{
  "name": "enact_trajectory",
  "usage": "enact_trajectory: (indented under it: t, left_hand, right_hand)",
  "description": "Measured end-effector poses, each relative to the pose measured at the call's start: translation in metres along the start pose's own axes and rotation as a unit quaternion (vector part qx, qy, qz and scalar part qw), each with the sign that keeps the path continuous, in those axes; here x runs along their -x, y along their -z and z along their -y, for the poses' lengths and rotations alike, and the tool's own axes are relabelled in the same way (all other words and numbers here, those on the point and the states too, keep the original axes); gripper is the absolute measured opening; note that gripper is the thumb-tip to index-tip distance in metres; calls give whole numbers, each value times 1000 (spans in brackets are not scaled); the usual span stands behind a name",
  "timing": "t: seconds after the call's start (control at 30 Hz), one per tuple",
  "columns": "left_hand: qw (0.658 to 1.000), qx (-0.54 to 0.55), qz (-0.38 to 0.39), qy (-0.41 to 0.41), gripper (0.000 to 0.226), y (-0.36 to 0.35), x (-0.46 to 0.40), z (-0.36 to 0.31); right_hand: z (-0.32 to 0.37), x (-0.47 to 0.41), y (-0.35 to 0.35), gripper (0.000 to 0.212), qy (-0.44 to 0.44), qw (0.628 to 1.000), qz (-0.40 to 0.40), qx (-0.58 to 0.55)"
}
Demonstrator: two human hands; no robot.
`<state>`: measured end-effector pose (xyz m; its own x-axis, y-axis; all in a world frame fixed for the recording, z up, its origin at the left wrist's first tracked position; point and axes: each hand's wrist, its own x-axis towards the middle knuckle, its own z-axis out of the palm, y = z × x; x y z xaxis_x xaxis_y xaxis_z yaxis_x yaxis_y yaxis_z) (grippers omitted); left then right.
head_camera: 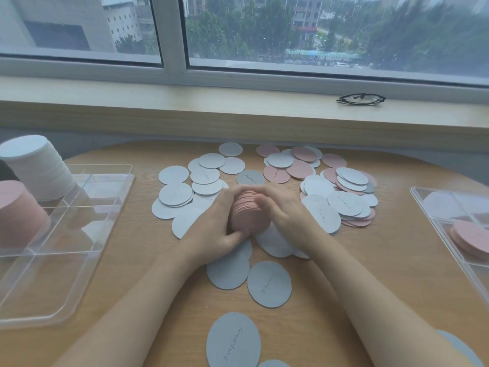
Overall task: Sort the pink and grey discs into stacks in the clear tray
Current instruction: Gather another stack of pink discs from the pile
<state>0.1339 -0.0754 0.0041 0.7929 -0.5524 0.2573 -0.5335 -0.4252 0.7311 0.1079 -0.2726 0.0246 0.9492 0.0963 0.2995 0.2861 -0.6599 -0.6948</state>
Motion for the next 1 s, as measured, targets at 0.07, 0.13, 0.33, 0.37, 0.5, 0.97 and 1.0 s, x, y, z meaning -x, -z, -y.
enact_trajectory:
  t: [0.07, 0.13, 0.33, 0.37, 0.5, 0.97, 1.0]
  left_hand:
    - [1000, 8, -1, -2, 79, 1, 1, 0]
    - [1000, 15, 4, 1, 78, 2, 1, -1]
    - [1000, 14, 24, 11, 79, 3, 0, 1]
    - [999, 16, 26, 14, 78, 3, 0, 0]
    - [999, 19, 28, 18, 78, 3, -1, 0]
    - [999, 24, 19, 16, 76, 5, 2, -4]
    - [999, 26, 18, 18, 76, 5, 2, -3]
  right_hand:
    - [-12, -14, 8, 33, -43, 996, -71, 38]
    - [-30, -33, 15, 34, -95, 978, -97, 158]
    - [-65, -70, 21, 82, -225, 913, 6, 340]
    - [-67, -73, 19, 85, -232, 909, 14, 346]
    - [-62, -76, 19, 65, -177, 906, -8, 384]
    - [-60, -79, 18, 22, 43, 879, -76, 469]
    - [-58, -79, 19, 27, 40, 876, -98, 470]
